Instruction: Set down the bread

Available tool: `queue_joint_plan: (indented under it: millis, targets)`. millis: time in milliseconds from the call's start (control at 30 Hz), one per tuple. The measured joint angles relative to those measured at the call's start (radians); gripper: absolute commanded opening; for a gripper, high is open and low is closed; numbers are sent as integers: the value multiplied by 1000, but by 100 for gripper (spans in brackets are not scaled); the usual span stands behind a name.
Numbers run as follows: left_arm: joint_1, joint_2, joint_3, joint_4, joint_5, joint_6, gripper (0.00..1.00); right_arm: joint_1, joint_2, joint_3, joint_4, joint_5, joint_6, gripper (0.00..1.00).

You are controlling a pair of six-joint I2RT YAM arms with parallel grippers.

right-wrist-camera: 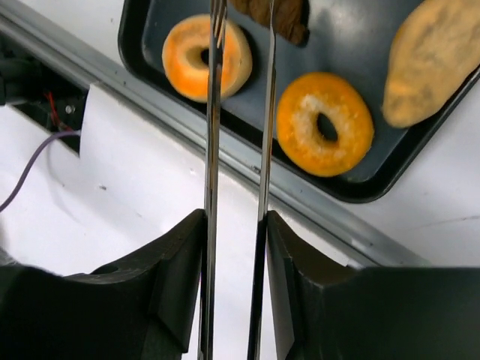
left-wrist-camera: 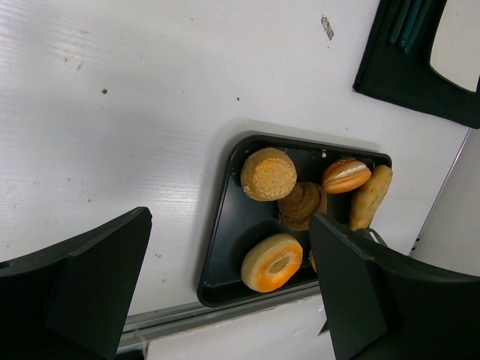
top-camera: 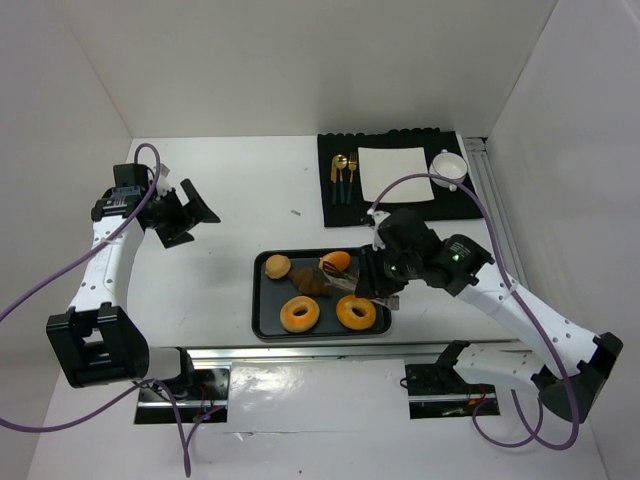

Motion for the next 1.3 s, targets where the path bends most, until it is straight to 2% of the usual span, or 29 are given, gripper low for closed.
queue_joint_plan:
  millis: [367,1033,1167,1233,1300]
  targets:
    - [0,0,5,0,0,0,100,0,3,-68,-14,-110,33,53]
    - [0,17,15,5,15,0,100,0,48,-179,87,-192,70,58]
    - [0,17,15,6,17,0,100,0,59,-180,117,-200,80,48]
    - [0,17,15,6,18,0,100,0,60,-180,128,-199,87,39]
    - [0,17,15,6,18,0,100,0,62,-180,133,-199,92,36]
